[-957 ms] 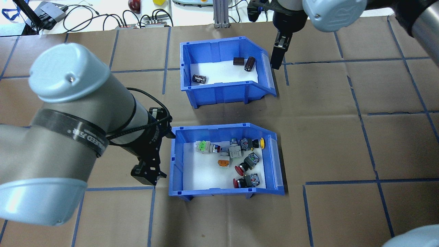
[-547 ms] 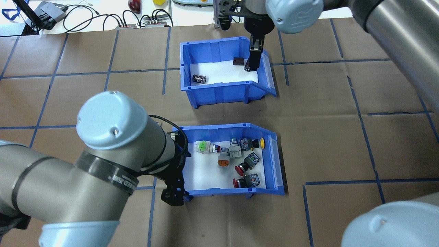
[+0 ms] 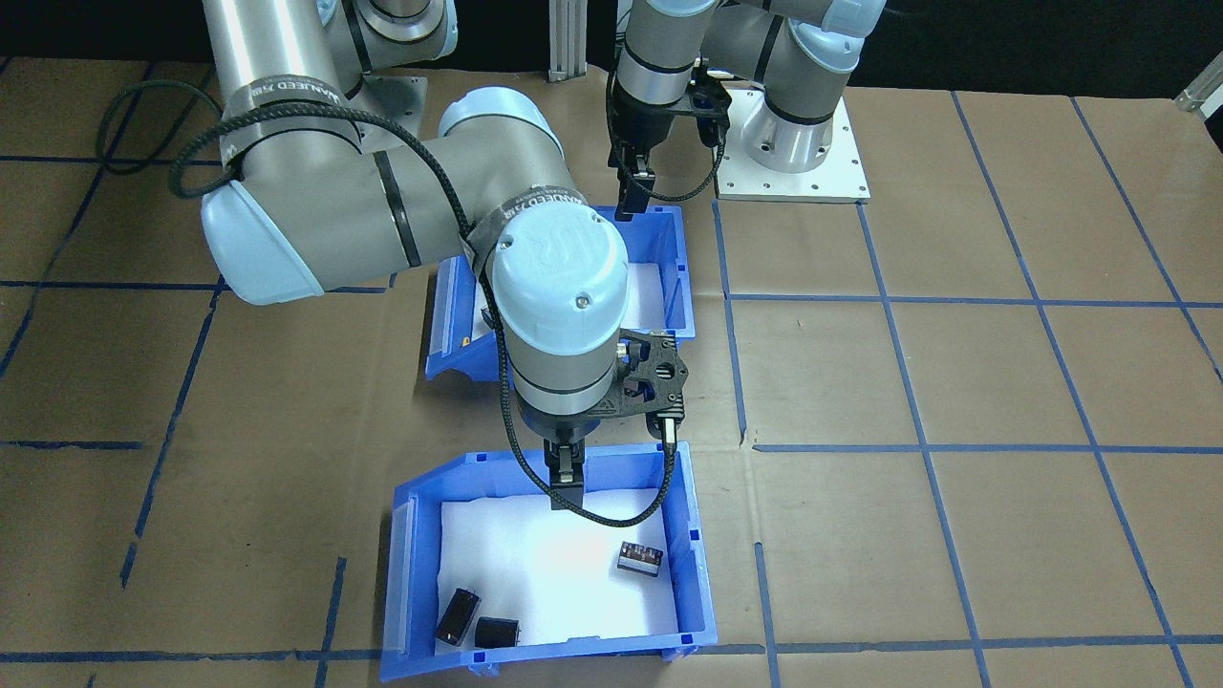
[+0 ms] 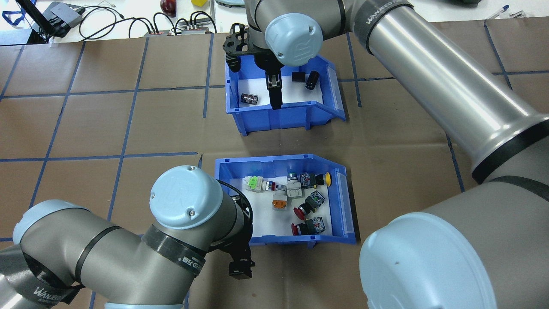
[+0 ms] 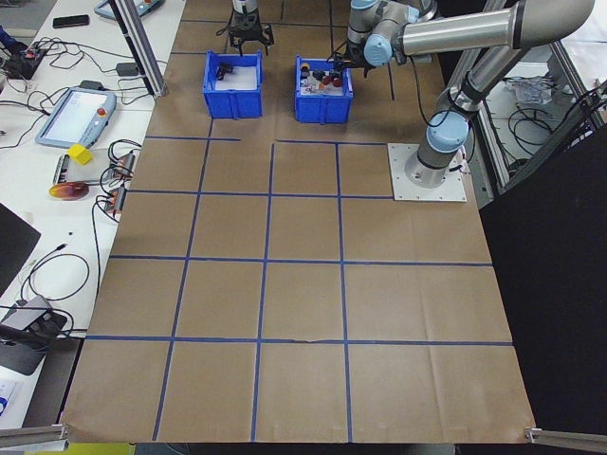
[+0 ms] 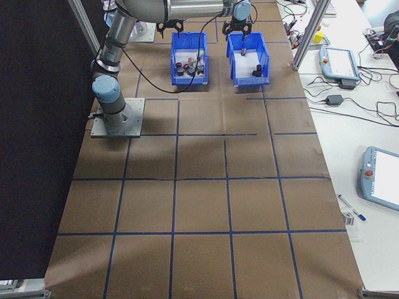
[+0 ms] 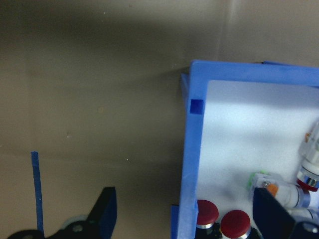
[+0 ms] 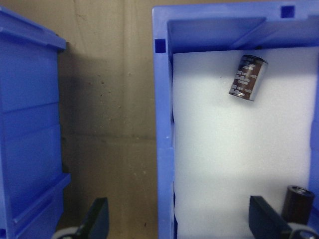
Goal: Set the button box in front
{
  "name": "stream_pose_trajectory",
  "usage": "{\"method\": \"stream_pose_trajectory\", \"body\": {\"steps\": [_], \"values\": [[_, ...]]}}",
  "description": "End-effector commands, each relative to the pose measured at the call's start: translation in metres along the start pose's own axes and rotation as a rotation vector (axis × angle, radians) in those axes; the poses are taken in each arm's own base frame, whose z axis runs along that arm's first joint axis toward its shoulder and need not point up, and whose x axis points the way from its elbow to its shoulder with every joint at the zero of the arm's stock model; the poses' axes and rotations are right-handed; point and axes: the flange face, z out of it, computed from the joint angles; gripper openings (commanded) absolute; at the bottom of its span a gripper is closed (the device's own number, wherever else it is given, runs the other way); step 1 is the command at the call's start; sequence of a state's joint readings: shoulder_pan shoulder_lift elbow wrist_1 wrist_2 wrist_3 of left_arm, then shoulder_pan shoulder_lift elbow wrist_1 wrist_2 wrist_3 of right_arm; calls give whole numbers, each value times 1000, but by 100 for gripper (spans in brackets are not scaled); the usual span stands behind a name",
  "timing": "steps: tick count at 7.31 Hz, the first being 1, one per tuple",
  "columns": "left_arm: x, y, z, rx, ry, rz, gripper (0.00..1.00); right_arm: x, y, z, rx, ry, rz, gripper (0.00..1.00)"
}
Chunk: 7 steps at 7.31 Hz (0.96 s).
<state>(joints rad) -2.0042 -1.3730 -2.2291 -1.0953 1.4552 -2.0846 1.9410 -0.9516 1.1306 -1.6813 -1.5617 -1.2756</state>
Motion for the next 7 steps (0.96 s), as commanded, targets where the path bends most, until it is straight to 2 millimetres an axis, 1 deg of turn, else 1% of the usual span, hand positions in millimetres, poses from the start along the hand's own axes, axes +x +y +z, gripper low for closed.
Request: {"method": "stream_pose_trajectory", "body": {"steps": [1, 2, 3, 4, 5, 6, 7], "values": [[7, 5, 11, -3, 5, 4, 92, 1, -2, 36, -7, -2, 1, 100], [7, 9, 21, 9, -16, 9, 92, -4, -2, 50, -14, -25, 3, 100], [9, 19, 32, 4, -4, 34, 92, -5, -1, 60, -10, -17, 5, 100], [12, 22, 42, 1, -9, 29, 92, -3, -2, 68, 0, 12, 3, 97], [12, 27, 54, 17, -27, -24, 84, 1, -3, 74, 3, 21, 1, 83], [8, 31, 57, 14, -22, -14, 52, 2, -3, 73, 3, 24, 1, 62], [9, 34, 56, -1, -6, -33, 24, 2, -3, 68, 5, 32, 4, 49]]}}
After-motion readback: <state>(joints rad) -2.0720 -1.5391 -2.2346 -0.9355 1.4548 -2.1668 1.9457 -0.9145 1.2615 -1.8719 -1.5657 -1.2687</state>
